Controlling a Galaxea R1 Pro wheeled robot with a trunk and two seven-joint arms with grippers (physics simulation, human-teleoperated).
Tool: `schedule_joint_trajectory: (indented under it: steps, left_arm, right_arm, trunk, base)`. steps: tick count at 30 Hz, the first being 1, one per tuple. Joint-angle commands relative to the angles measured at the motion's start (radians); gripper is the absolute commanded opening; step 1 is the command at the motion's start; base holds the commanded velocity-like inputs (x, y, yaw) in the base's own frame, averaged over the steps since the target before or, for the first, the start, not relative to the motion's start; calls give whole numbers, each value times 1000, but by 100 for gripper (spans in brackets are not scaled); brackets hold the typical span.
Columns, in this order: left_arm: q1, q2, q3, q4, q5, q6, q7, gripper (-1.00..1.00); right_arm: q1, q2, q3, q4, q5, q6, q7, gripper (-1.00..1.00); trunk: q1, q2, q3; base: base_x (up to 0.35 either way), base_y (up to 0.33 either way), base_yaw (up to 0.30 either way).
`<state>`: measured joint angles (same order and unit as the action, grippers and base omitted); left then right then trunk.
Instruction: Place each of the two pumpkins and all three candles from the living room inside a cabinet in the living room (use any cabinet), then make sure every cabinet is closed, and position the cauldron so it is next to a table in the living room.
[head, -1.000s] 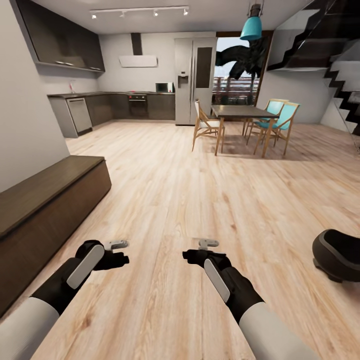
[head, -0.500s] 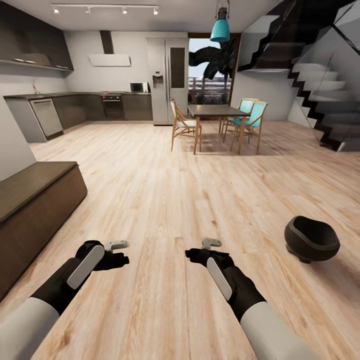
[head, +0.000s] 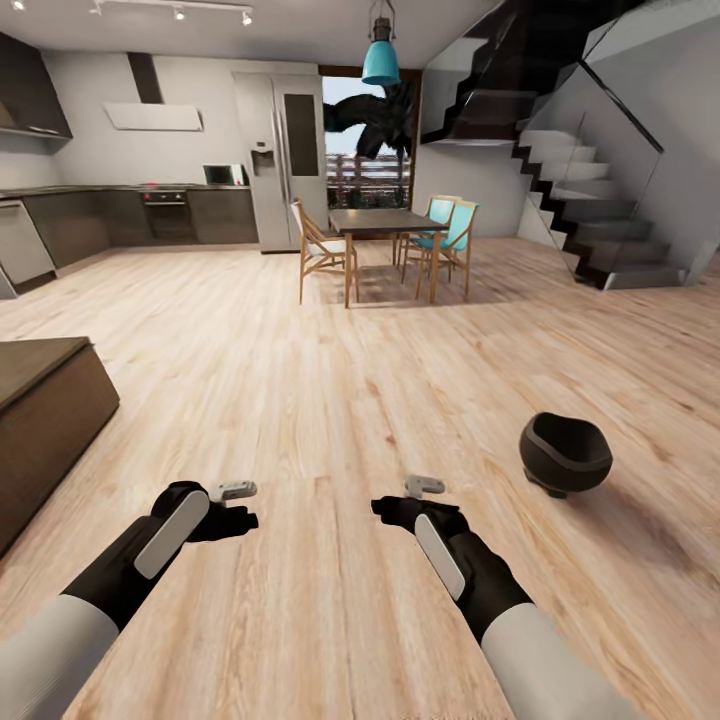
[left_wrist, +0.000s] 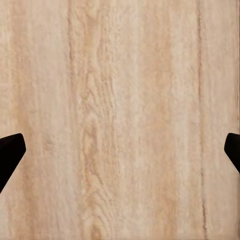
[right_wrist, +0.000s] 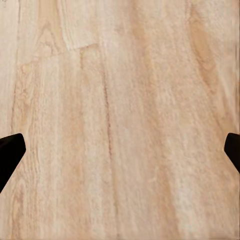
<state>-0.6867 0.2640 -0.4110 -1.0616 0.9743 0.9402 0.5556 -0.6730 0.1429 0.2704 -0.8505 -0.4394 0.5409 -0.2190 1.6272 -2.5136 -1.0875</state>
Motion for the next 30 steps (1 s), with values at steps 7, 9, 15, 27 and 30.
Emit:
schedule_joint_trajectory:
  steps: [7, 9, 15, 27, 30]
  left_arm:
    - [-1, 2, -9, 0, 10, 0, 10, 100]
    - [-1, 2, -9, 0, 10, 0, 10, 100]
    - [-1, 1, -10, 7, 9, 0, 9, 100]
    - [-1, 1, -42, 11, 10, 0, 10, 100]
    - [-1, 1, -47, 11, 10, 0, 10, 100]
  right_arm:
    - [0, -1, -86, -1, -10, 2, -10, 100]
    - [0, -1, -103, -1, -10, 3, -10, 100]
    - [0, -2, -144, -1, -8, 22, -11, 100]
    - [-1, -3, -239, -1, -7, 32, -13, 100]
    - [-2, -3, -252, -1, -7, 33, -13, 100]
  trunk:
    - [0, 0, -1]
    - [0, 0, 0]
    - [0, 0, 2]
    - [0, 0, 8]
    - [0, 0, 10]
  base:
    - [0, 0, -290]
    - [0, 0, -290]
    - [0, 0, -290]
    - [23, 0, -288]
    - [85, 0, -286]
